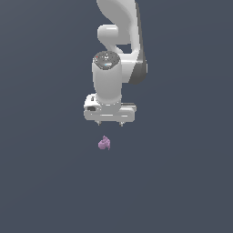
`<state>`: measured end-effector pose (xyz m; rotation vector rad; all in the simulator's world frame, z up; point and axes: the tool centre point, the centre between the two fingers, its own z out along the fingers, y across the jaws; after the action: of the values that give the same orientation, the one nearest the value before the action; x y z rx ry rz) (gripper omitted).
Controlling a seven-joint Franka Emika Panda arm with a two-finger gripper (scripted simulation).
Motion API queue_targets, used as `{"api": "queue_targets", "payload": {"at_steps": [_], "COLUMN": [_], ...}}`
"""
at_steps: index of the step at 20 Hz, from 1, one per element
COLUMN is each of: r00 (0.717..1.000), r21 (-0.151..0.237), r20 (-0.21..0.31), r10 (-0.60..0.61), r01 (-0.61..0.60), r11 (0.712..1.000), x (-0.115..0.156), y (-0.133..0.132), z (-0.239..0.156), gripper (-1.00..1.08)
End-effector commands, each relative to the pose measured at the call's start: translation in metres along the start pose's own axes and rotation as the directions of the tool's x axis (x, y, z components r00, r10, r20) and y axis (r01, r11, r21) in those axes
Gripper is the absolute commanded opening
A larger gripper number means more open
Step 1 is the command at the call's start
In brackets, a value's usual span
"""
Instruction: Pick up the object and move it to a goal position.
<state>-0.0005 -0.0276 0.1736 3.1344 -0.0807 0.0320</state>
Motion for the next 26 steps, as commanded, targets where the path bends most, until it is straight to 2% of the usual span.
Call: {"api": "queue_targets", "payload": {"at_steps": [1, 14, 20, 26], "r00": [1.0, 1.0, 0.998, 0.992], "r21": [0.0, 0.003, 0.004, 0.005], "r20": [0.0, -0.023, -0.015, 0.001], "r10": [0.0, 0.021, 0.056, 0.126], "r01": [0.0, -0.021, -0.056, -0.126], "r11": [1.0, 1.0, 0.998, 0.992], "x": [0.0, 0.008, 0.013, 0.022], "y": [0.0, 0.007, 0.011, 0.02], "z": [0.0, -0.019, -0.001, 0.037], "gripper": [1.0, 1.0, 1.0, 1.0]}}
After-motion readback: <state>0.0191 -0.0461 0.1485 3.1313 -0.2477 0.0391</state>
